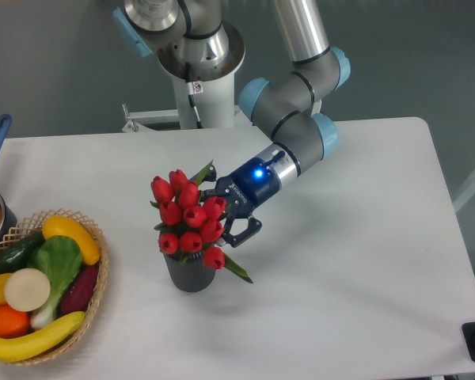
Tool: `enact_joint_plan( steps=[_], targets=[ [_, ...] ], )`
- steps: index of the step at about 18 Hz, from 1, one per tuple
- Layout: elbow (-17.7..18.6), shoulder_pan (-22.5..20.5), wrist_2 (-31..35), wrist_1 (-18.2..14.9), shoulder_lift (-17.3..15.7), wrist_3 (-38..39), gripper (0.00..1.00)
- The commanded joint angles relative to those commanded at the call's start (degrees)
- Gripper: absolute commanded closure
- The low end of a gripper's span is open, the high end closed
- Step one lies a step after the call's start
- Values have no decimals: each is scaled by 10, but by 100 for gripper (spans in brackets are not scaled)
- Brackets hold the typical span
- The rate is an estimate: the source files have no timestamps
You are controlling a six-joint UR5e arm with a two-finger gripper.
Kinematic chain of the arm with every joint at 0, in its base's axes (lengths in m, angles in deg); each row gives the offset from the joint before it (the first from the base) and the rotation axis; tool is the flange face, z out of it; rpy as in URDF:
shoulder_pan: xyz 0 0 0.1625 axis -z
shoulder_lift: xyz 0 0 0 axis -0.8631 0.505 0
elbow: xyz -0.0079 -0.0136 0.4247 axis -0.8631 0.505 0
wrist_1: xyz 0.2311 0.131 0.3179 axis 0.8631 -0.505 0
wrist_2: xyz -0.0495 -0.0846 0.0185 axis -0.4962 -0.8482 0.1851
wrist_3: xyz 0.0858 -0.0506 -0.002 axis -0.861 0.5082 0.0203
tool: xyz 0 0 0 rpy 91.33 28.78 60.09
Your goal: Insert the flowers into the vase
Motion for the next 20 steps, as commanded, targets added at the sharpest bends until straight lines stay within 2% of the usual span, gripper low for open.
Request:
enact_joint_plan(
  steps=[2, 7, 9, 11, 15, 17, 20],
  targets=[
    [5, -2, 11, -1, -16, -13, 0],
    [5, -31, 115, -1, -77, -15, 0],
    [27, -39, 169, -1, -119, -23, 0],
    [55, -82, 251, -3, -175, -32, 0],
    [55, -151, 379, -4, -247, -29, 0],
    [40, -177, 456, -4, -260, -30, 0],
    [3, -196, 485, -8, -257, -23, 0]
  ],
)
